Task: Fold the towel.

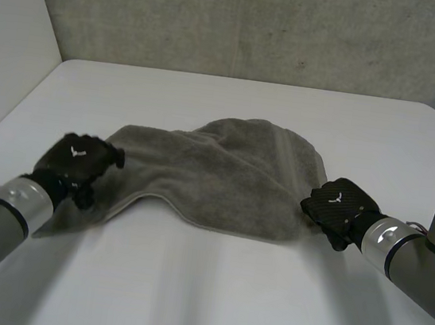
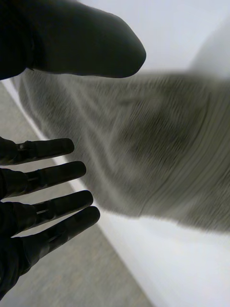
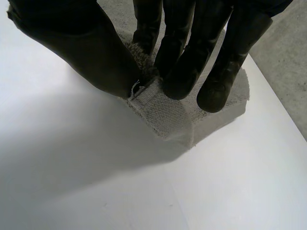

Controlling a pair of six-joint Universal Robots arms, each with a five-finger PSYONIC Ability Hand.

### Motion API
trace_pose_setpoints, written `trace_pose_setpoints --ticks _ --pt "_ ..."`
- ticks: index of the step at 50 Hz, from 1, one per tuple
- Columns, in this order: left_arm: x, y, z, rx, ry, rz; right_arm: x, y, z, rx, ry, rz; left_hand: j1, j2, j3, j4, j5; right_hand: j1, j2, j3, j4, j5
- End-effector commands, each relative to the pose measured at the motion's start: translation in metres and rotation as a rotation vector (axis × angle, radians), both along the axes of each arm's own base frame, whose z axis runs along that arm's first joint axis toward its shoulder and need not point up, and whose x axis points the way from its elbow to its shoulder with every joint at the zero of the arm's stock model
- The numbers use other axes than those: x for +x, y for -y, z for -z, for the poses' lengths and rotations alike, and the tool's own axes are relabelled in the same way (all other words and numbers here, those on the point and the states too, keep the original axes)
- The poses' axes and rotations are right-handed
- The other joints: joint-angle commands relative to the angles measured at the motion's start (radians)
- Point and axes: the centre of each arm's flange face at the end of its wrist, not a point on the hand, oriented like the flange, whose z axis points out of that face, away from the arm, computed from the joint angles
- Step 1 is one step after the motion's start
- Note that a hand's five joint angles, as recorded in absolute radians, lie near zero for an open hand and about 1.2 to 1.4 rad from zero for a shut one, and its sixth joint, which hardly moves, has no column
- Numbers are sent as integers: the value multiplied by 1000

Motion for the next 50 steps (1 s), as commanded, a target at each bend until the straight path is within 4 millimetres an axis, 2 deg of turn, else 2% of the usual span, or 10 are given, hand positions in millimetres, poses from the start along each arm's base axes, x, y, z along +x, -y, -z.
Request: trace_pose_setpoints --ticks 1,6,15,24,35,50 --pt "1 -17 12 66 17 5 1 -1 1 3 -2 -5 -66 -63 -55 -68 -231 54 105 53 55 51" --pt "5 -19 18 71 16 -5 2 -3 2 8 -3 -8 -68 -66 -58 -71 -234 54 105 53 55 51" --pt "23 5 30 7 24 -83 3 -4 7 10 -5 -13 -80 -78 -70 -83 -246 54 105 53 55 51" --pt "40 16 45 -15 169 -92 2 -4 7 10 -5 -11 -86 -84 -75 -89 -252 54 105 53 55 51" --pt "40 19 52 -9 197 -78 2 -4 9 13 -5 -13 -89 -87 -78 -92 -255 54 105 53 55 51" --pt "40 31 51 -38 198 -86 3 -5 11 17 -7 -15 -89 -87 -78 -92 -255 54 105 53 55 51"
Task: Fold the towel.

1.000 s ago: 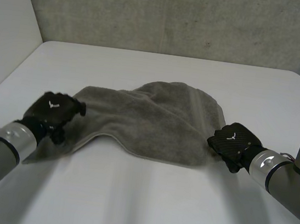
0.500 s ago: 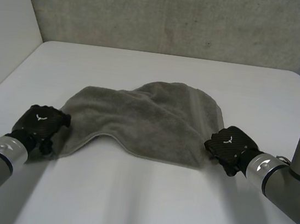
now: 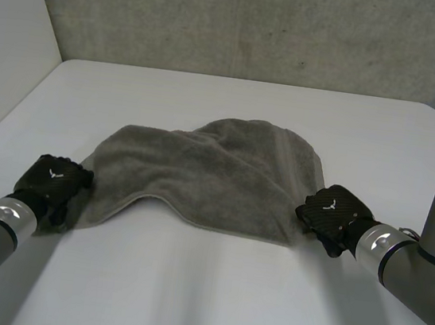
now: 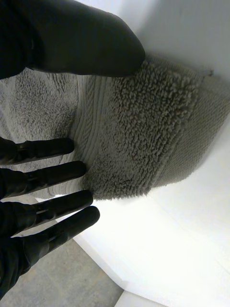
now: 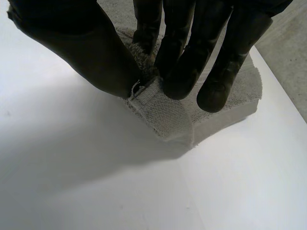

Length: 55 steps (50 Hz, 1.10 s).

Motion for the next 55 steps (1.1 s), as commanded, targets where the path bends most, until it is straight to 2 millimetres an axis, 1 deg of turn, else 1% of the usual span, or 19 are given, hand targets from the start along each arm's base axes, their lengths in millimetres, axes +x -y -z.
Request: trace_pose_setpoints --ticks 1,6,16,25,33,35,40,46,48,50,52,53,54,55 --pt "0 5 -1 -11 1 -2 0 0 0 0 0 1 -89 -86 -77 -92 -253 54 105 53 55 51" --pt "0 8 -1 -14 0 -2 0 1 2 4 -2 1 -83 -80 -71 -86 -247 54 105 53 55 51" --pt "3 22 -1 -34 17 -42 0 1 4 11 -5 0 -57 -54 -44 -59 -220 54 105 53 55 51" --pt "2 23 0 -34 17 -40 0 0 4 11 -5 -1 -10 -7 3 -12 -173 54 105 53 55 51" --pt "2 23 0 -33 17 -43 0 0 6 17 -6 0 149 152 161 146 -15 54 105 53 55 51" --pt "2 23 -1 -34 16 -44 0 0 6 17 -6 0 242 245 255 240 79 54 105 53 55 51" --pt "2 23 0 -32 14 -43 0 0 6 17 -6 0 299 302 311 296 135 54 105 53 55 51" --pt "2 22 1 -26 13 -42 0 0 6 17 -6 -1 316 319 329 313 152 54 105 53 55 51" --pt "2 21 1 -22 12 -42 -1 0 6 16 -7 2 392 395 405 389 228 54 105 53 55 51" --pt "2 21 0 -25 11 -44 0 0 6 17 -6 0 398 401 411 396 235 54 105 53 55 51" --pt "2 20 -2 -27 10 -43 0 0 6 18 -7 0 375 378 387 372 211 54 105 53 55 51" --pt "1 19 -3 -24 8 -39 0 0 6 18 -7 0 279 282 291 276 115 54 105 53 55 51" --pt "0 16 -3 -18 6 -37 0 0 6 18 -7 0 51 54 64 49 -112 54 105 53 55 51" --pt "0 16 -3 -18 6 -36 -1 0 6 20 -7 0 49 52 61 46 -115 54 105 53 55 51"
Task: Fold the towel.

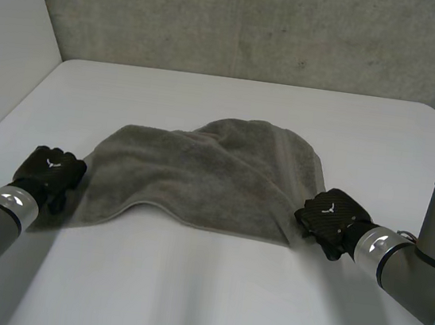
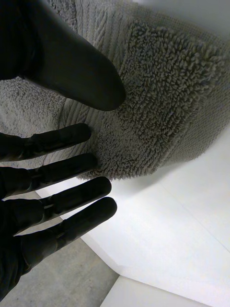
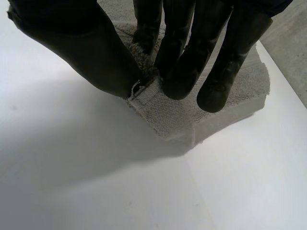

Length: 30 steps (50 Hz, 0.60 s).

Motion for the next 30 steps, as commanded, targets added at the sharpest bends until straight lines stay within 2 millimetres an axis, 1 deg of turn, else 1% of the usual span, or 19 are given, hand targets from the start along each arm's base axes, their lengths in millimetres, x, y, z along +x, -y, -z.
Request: trace_pose_setpoints --ticks 1,2,3,4,5,9,12,15,19,21,22,24,30 --pt "-2 -9 -8 7 -6 10 -1 0 0 2 0 1 -602 -605 -602 -602 -772 54 105 53 55 51" --pt "-1 -14 -16 1 -8 10 -1 0 0 2 0 1 -703 -705 -703 -703 -873 54 105 53 55 51" --pt "-1 -14 -16 1 -8 10 -1 0 0 2 0 1 -704 -706 -704 -704 -874 54 105 53 55 51" --pt "0 -19 -21 1 -9 13 -1 0 0 2 0 1 -794 -796 -794 -794 -964 54 105 53 55 51" --pt "0 -23 -25 -7 -12 20 -1 0 0 2 0 1 -839 -841 -839 -839 -1008 54 105 53 55 51" --pt "-3 -29 -26 -4 -19 47 0 0 0 2 0 0 -842 -844 -842 -842 -1012 54 105 53 55 51" --pt "-4 -32 -24 11 -25 63 0 -1 1 4 -1 -2 -836 -838 -836 -836 -1006 54 105 53 55 51" --pt "0 -32 -21 22 -23 53 0 -1 1 4 -1 -2 -824 -827 -824 -824 -994 54 105 53 55 51" --pt "3 -29 -17 31 -23 41 0 -1 2 7 -2 -2 -807 -809 -807 -807 -976 54 105 53 55 51" --pt "4 -27 -8 54 -20 39 0 -1 2 8 -2 -2 -792 -794 -792 -792 -962 54 105 53 55 51" --pt "4 -27 -8 55 -20 39 0 -1 2 8 -2 -2 -792 -794 -792 -792 -962 54 105 53 55 51" --pt "5 -24 -1 69 -18 35 0 -1 2 9 -3 -1 -751 -753 -751 -751 -921 54 105 53 55 51" --pt "5 -19 3 77 -16 34 0 -1 2 7 -3 -1 -713 -715 -713 -713 -883 54 105 53 55 51"
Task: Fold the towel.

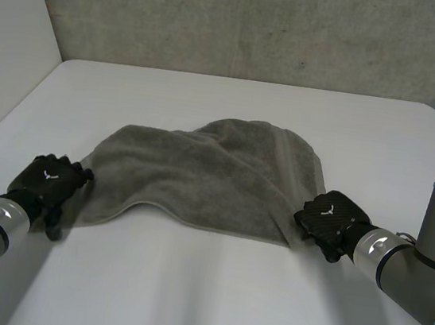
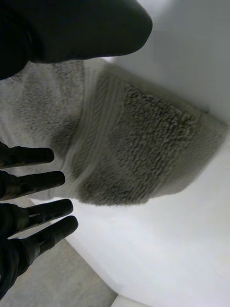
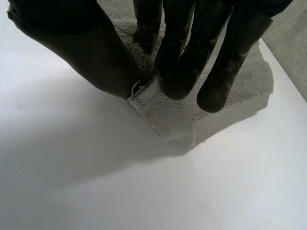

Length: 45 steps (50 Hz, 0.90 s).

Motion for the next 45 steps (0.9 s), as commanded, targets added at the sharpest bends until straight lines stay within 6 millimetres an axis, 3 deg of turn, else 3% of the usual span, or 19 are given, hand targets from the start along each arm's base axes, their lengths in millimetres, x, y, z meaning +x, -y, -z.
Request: trace_pose_setpoints --ticks 1,21,45 --pt "0 8 9 14 4 -3 0 0 0 -1 0 1 20 18 14 30 -166 54 105 53 55 51" --pt "0 26 4 -55 6 -6 0 0 4 7 -11 -5 128 127 123 138 -58 54 105 53 55 51" --pt "0 26 9 -41 7 -7 0 -1 7 15 -15 -7 284 282 278 294 98 54 105 53 55 51"
